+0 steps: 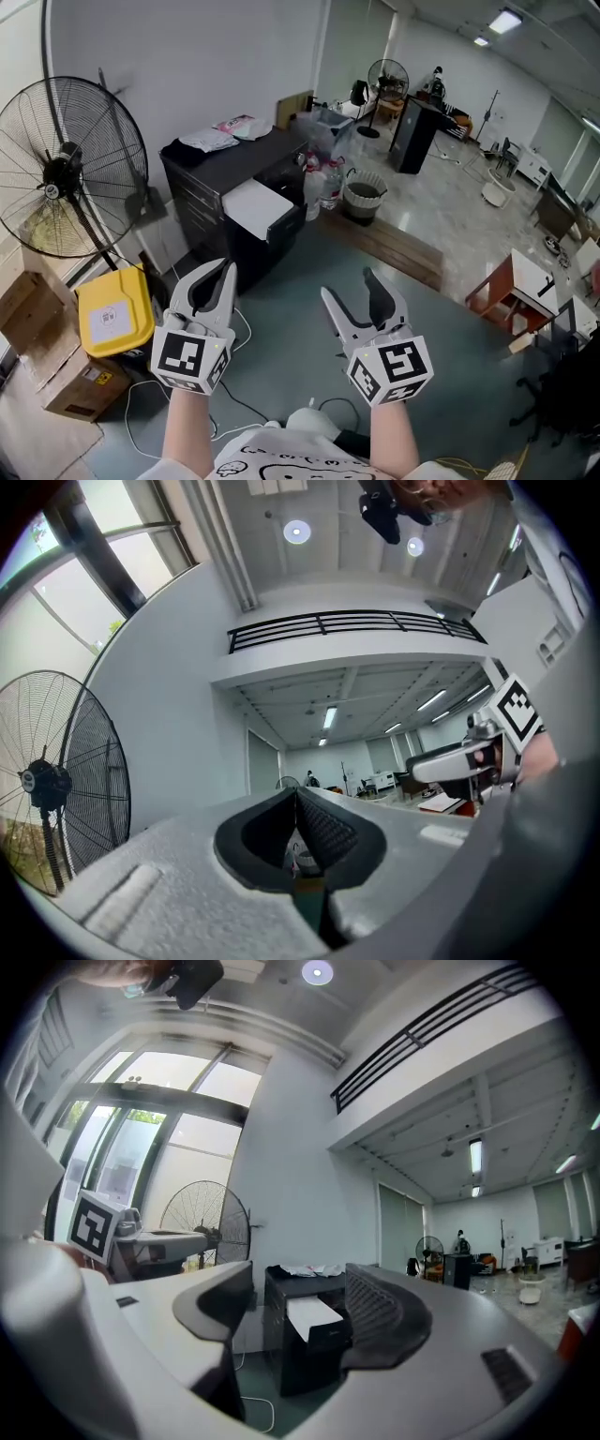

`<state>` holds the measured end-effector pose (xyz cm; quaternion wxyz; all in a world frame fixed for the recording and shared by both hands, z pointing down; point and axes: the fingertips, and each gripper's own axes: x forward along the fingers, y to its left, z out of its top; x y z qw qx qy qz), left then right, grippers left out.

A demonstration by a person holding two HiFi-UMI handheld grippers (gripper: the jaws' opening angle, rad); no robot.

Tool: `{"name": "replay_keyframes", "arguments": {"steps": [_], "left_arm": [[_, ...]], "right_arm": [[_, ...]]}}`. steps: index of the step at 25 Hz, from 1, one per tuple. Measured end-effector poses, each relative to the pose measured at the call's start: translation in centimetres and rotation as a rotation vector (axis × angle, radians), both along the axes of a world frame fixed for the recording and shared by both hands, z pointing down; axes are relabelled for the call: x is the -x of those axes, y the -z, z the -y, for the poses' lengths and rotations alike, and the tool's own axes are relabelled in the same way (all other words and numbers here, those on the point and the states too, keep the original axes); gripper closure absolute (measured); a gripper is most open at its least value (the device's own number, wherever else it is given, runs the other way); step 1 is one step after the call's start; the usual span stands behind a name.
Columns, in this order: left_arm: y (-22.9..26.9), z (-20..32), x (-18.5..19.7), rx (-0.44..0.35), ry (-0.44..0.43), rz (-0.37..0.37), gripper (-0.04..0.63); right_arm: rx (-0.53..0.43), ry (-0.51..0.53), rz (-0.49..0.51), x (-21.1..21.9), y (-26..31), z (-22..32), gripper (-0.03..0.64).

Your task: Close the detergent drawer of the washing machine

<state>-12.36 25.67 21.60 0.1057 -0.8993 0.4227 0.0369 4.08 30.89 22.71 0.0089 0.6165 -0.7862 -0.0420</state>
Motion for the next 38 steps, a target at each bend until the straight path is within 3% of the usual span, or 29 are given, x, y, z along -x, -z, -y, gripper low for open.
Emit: {"name": "replay_keyframes", "arguments": {"steps": [5,11,15,30,38], "left_arm": [[-0.7,1.3,0.6,0.010,0.005,0.004,0.578],[-1.5,4.1,0.9,0.029,0.033,-0.002,0.578],[-2.1,7.1,0.6,0.040,0.059,-0.001,0.578],[-2.4,23.0,-6.4,0.069,0.146,0.022,0.578],[-3.5,30.0,-8.9,0.087,0.221,0.010,0.578]], "right_arm": [[-0.012,0.014,0.019,0.5,-0.1,1.6,0.325],[0.036,0.050,0.070,0.5,-1.3,4.8,0.325],[0.068,0.049,0.047,-0.4,-2.6,8.3,0.325],[0.116,0.108,-0.002,-7.9,-4.4,26.1,0.325],[0.188,0.171,0.086,-11.4,-7.5,34.9,0.325]]}}
